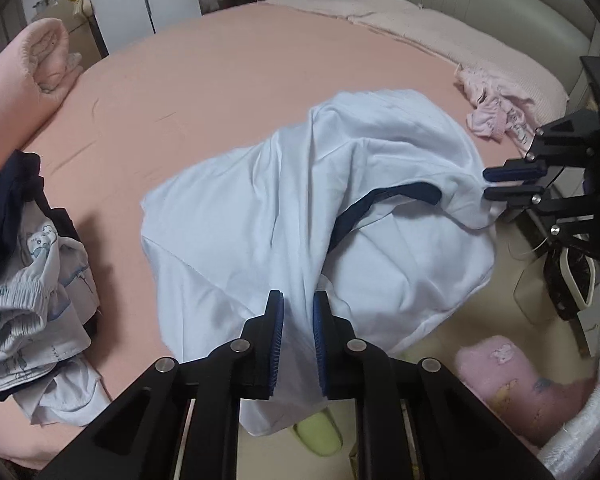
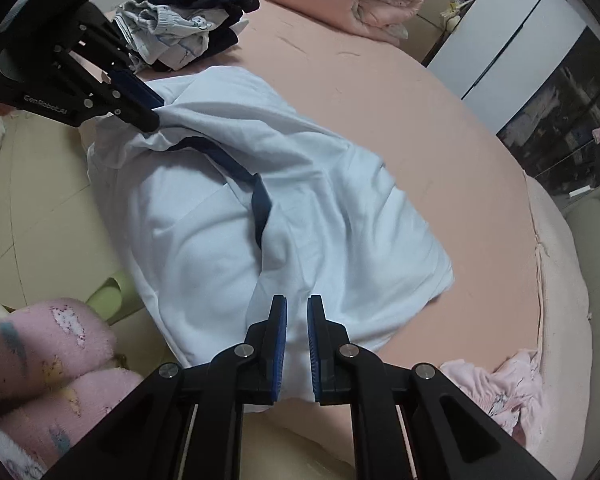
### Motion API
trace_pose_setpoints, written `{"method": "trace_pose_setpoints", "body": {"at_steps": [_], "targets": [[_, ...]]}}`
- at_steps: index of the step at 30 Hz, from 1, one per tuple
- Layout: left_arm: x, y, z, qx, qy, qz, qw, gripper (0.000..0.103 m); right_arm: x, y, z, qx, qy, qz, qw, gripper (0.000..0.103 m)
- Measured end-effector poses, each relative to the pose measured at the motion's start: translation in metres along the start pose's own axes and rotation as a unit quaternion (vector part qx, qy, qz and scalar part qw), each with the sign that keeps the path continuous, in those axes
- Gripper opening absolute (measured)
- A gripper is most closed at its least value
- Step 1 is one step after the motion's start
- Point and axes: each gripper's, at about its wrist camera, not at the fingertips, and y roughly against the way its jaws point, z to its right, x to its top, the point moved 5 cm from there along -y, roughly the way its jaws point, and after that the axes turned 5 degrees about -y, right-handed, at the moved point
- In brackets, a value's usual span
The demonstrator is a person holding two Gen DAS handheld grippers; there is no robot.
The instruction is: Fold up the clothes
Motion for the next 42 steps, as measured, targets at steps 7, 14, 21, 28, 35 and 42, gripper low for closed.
{"method": "trace_pose_setpoints", "body": {"at_steps": [7,14,21,28,35,42], "targets": [[0.011,-0.018,-0.005,-0.008,0.027,0.011,0.9995,0.028,0.003,0.007,-0.004,-0.046,-0.031,0.033,0.998,0.050],[0.018,-0.002,0.022,0.022,-0.074,0.050,0.9958,0.056,0.016,-0.008,-0.033,-0.094,0.089,0.057,0.990,0.065],[0.021,-0.007,0.021,0.078,-0.160,0.073,0.9812,0.056,0.019,-0.045,-0.053,-0.167,0.207,0.055,0.962,0.065],[0.030,-0.011,0.013,0.096,-0.179,0.076,0.9762,0.056,0.024,-0.061,-0.047,-0.170,0.217,0.048,0.960,0.009],[0.034,-0.011,0.035,0.076,-0.256,0.096,0.9589,0.056,0.033,-0.040,-0.044,-0.209,0.235,0.095,0.944,0.006],[0.051,-0.023,0.047,0.059,-0.285,0.120,0.9493,0.056,0.058,-0.022,-0.015,-0.241,0.207,0.123,0.940,0.005]]}}
